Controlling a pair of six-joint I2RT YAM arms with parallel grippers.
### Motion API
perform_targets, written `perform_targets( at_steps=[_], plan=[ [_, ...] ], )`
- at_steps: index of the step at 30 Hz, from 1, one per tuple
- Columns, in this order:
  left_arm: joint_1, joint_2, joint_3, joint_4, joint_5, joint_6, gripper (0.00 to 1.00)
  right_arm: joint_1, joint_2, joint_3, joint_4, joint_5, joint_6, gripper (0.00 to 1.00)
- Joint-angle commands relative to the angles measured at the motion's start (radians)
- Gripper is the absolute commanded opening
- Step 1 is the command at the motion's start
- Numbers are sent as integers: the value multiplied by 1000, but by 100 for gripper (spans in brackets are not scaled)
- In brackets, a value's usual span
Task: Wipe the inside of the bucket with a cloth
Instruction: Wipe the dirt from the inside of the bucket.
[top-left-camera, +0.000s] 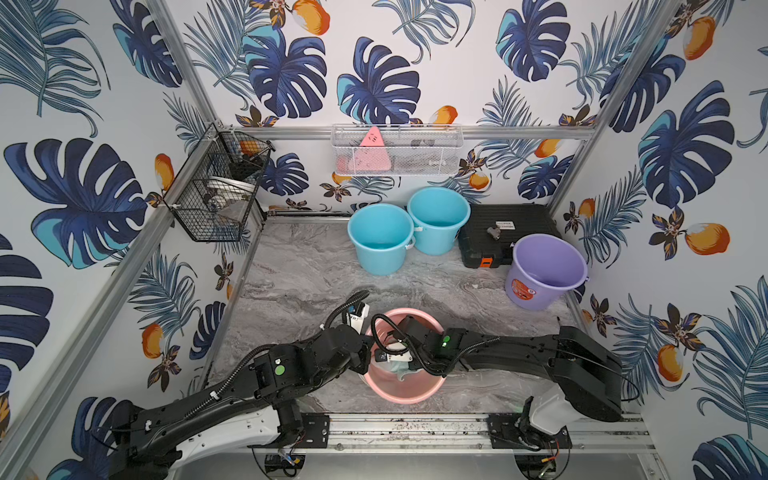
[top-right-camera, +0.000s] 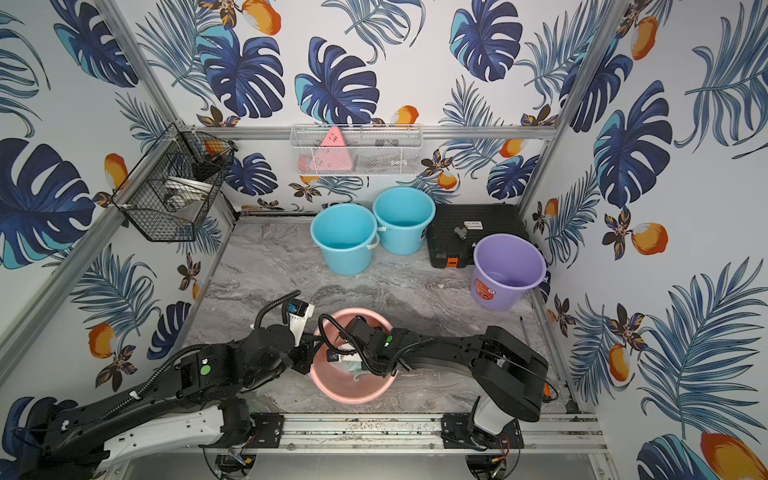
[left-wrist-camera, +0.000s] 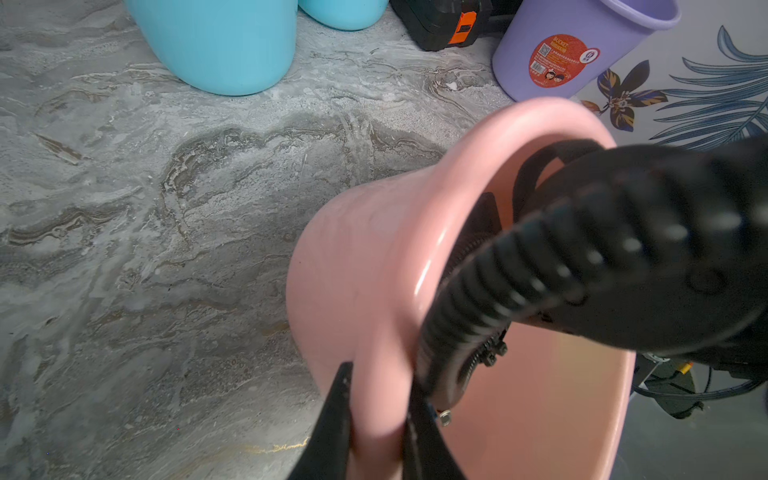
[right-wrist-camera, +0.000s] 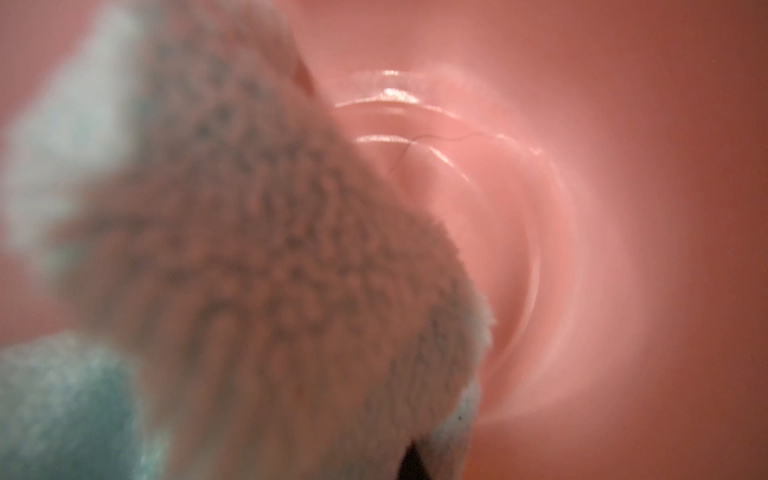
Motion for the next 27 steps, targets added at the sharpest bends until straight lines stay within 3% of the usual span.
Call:
perform_targets(
  at_steps=[1,14,27],
  plan=[
    [-1,-1,-4,16,4,10,0,-4,-6,7,-93,-16,56,0],
    [-1,1,-8,18,-16,2,0,38,-288,146,-426,-101,202,0],
    [-1,-9,-10,-6,-57,-3,0,72,-356,436,-819,-148,683,0]
  ],
)
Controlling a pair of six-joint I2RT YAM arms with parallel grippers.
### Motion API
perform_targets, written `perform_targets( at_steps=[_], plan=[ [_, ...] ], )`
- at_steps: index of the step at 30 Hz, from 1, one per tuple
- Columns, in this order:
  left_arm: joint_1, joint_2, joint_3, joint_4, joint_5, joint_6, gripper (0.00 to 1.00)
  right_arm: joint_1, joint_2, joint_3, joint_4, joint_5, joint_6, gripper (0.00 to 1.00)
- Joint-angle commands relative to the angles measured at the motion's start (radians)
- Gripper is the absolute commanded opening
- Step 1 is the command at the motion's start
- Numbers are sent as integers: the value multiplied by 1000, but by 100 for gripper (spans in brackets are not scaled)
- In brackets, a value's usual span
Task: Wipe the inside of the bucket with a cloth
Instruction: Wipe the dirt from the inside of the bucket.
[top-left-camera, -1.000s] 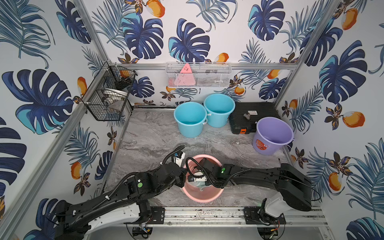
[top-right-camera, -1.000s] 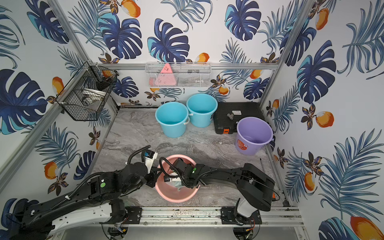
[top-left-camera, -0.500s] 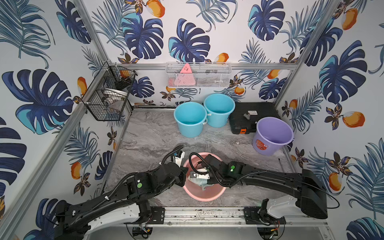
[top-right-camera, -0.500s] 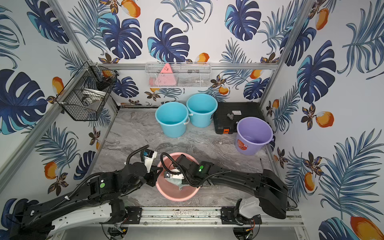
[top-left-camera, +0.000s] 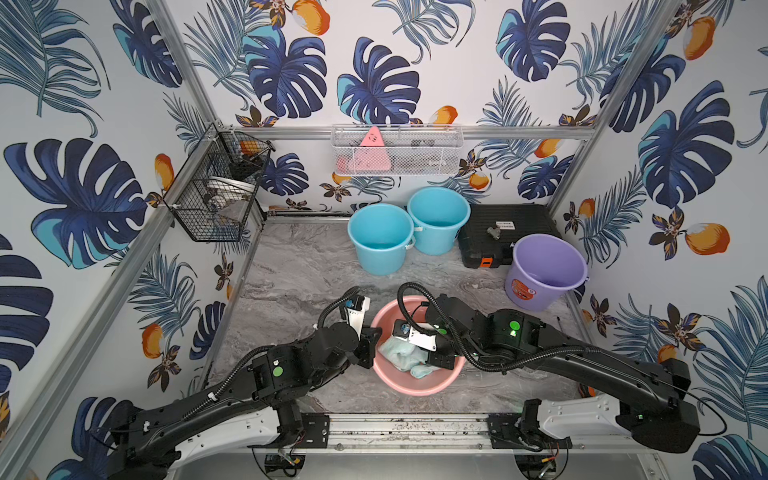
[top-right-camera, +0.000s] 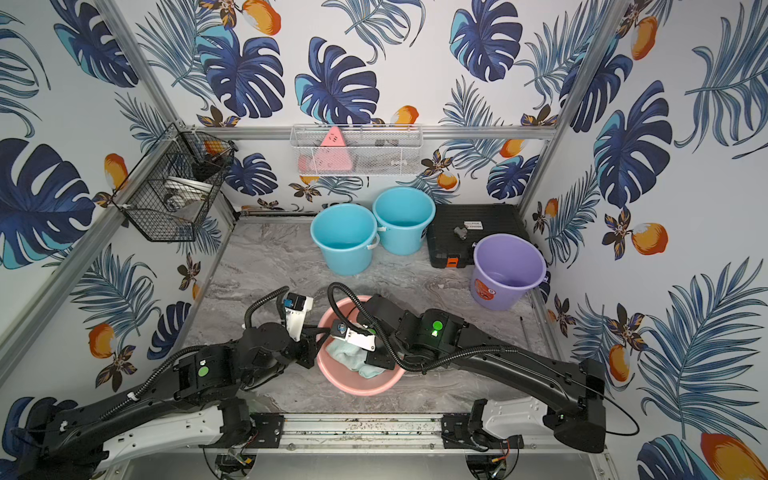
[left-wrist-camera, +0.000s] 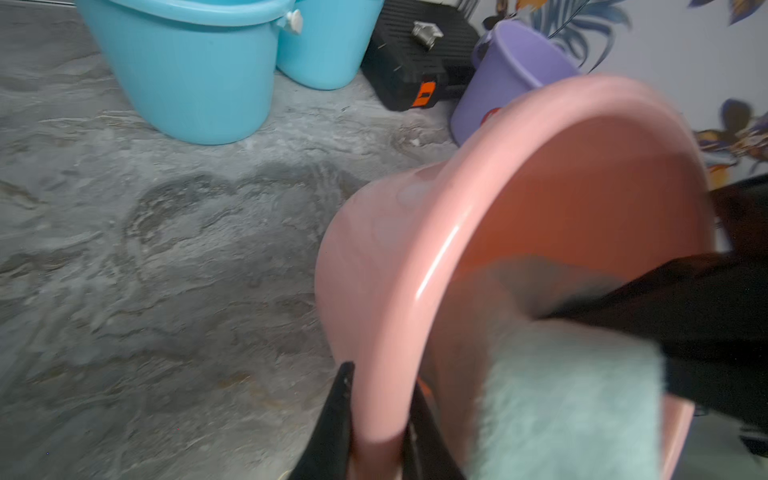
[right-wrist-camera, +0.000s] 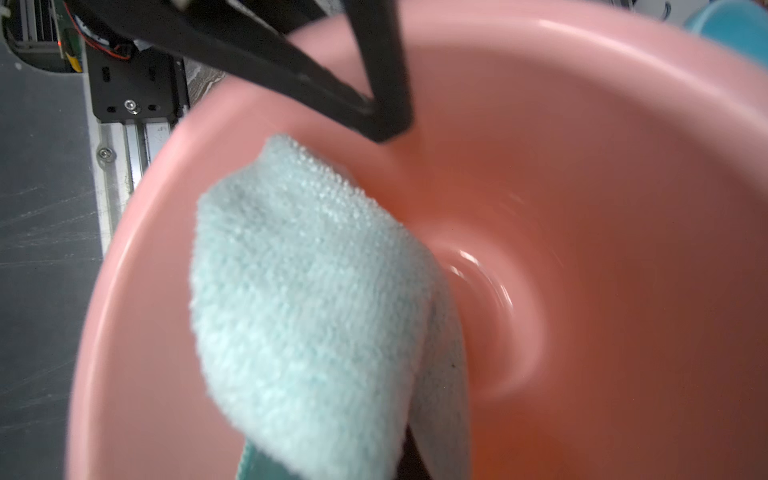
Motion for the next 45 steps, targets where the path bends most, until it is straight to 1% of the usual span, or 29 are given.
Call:
perform_targets(
  at_steps=[1,3,9,12,17,25,29,34,39,45],
  plan=[
    [-1,6,-1,-74,-34,1,0,18,-1,50,-170,11,209,0],
    [0,9,4,-76,-30,2,0,29,2,66,-208,11,261,0],
    [0,20,17,-86,-32,-3,0,49,23,79,-272,70,448,0],
    [0,22,20,-87,-30,-2,0,53,40,61,-266,101,542,0],
    [0,37,32,-85,-25,-4,0,64,74,1,-166,42,632,0],
    [-1,49,35,-68,-14,-8,0,65,219,28,-52,-34,743,0],
    [0,49,38,-70,-15,-7,0,65,277,-3,26,-14,795,0],
    [0,41,36,-76,-21,-8,0,63,324,-69,138,57,870,0],
    [0,45,36,-74,-17,-10,0,57,371,-143,275,108,906,0],
    [0,48,40,-74,-17,-9,0,50,466,-224,417,175,936,0]
  ],
)
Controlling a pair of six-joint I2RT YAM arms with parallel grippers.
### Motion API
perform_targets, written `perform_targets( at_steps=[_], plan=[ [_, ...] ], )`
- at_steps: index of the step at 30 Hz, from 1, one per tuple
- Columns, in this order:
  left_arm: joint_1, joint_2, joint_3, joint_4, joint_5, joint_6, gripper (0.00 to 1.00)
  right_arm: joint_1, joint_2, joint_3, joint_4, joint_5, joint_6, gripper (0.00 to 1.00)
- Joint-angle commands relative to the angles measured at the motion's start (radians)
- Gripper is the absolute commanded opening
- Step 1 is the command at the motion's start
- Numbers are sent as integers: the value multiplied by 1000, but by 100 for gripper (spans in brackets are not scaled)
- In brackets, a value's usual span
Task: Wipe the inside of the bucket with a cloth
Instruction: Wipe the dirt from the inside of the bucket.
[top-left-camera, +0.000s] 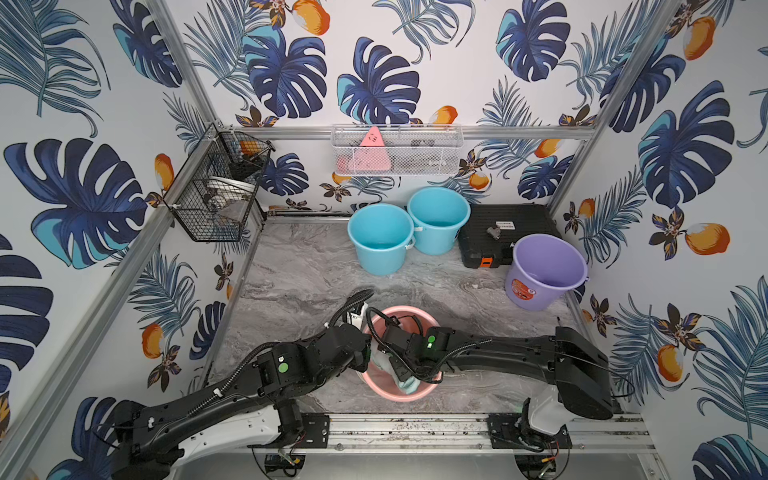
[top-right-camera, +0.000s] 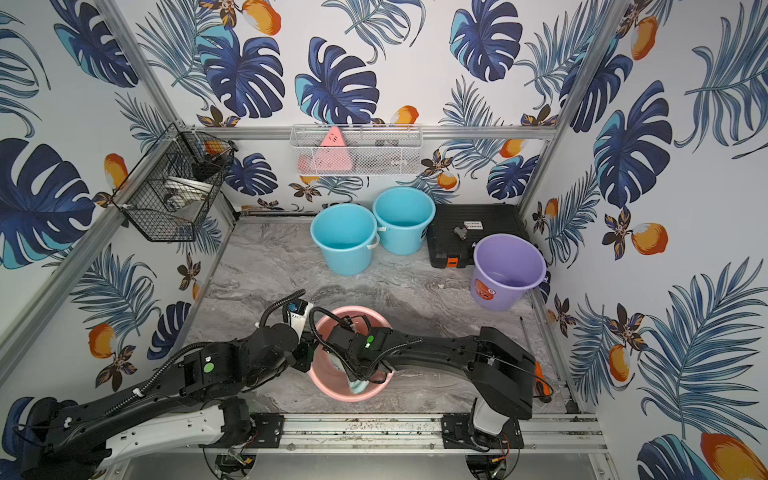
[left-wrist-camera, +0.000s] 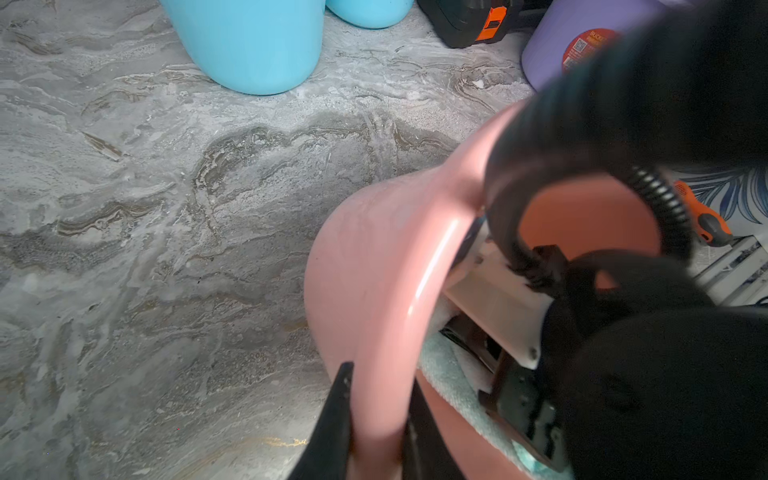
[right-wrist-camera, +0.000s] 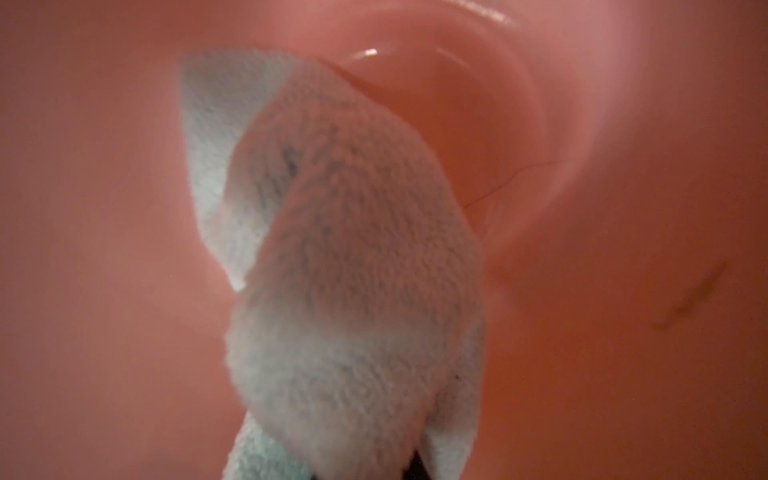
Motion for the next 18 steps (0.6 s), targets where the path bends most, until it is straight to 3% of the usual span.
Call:
perform_targets(
  at_steps=[1,9,18],
  plan=[
    [-1,2,12,29,11,3,0,-3,45,-29,115,75,41,0],
    [-1,1,13,21,5,3,0,-3,97,-39,150,188,44,0],
    [-1,-8,10,19,-2,7,0,2,-139,14,-33,102,64,0]
  ],
)
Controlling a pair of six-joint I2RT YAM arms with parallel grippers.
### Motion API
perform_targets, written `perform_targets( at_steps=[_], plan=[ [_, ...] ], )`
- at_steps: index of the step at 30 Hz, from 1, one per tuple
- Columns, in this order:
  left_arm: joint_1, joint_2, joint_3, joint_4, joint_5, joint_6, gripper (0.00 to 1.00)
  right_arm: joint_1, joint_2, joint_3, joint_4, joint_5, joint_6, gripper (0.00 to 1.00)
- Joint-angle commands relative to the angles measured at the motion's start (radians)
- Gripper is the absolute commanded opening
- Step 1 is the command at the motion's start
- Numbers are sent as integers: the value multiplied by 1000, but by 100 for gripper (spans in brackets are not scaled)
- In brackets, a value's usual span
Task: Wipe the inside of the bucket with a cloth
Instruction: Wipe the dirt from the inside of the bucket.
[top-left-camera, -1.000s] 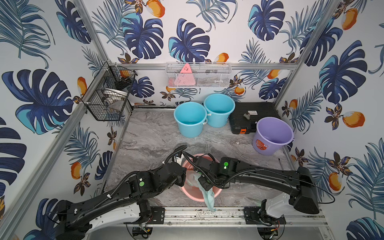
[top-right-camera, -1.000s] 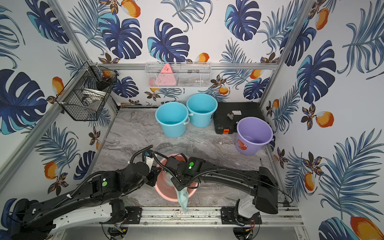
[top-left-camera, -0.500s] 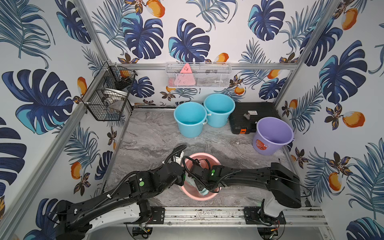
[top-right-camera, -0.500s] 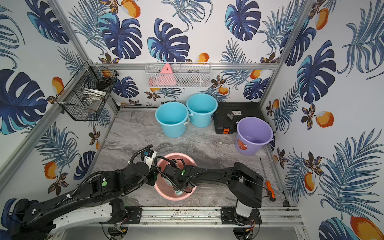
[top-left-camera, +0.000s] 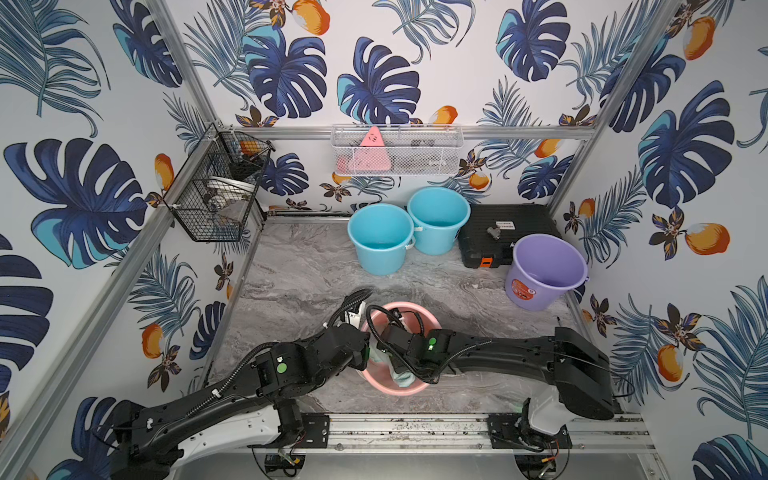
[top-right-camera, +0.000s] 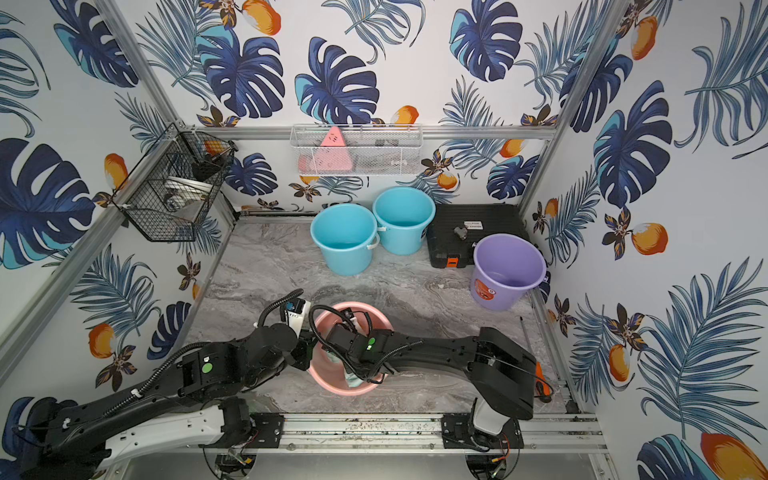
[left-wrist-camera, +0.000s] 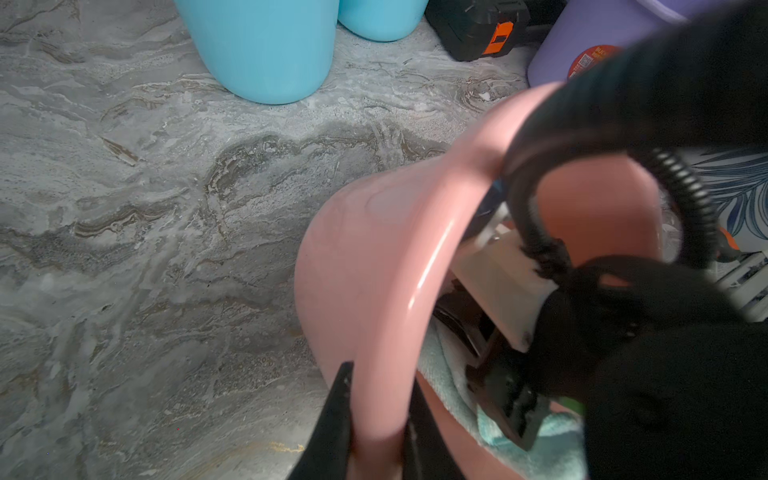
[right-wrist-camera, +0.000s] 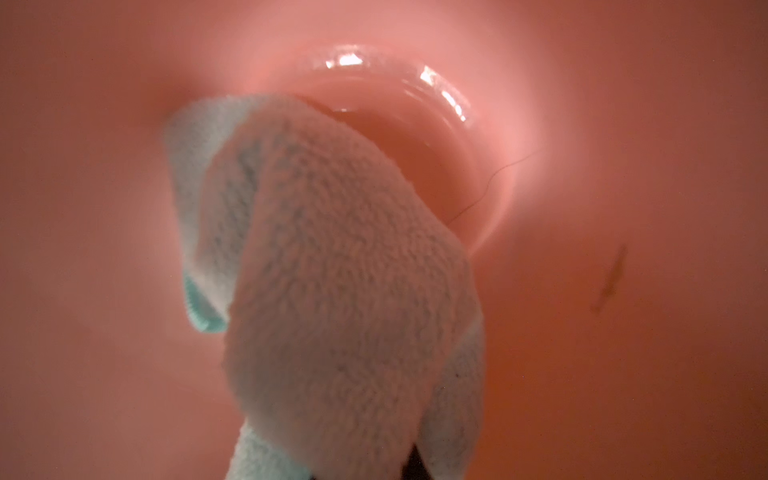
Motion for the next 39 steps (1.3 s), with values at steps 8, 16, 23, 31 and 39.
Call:
perform_targets(
  at_steps=[8,16,23,31,39],
  plan=[
    [-2,6,5,25,31,17,0,-1,-266,40,-173,-174,54,0],
    [-2,9,8,28,36,21,0,0,-348,33,-58,-398,72,0],
    [-2,16,13,28,40,22,0,-1,-360,-48,149,-544,98,0],
    [-2,21,20,30,45,23,0,-17,-286,-145,318,-485,152,0],
    [-2,17,20,32,46,21,0,-76,-148,-193,379,-345,237,0]
  ],
)
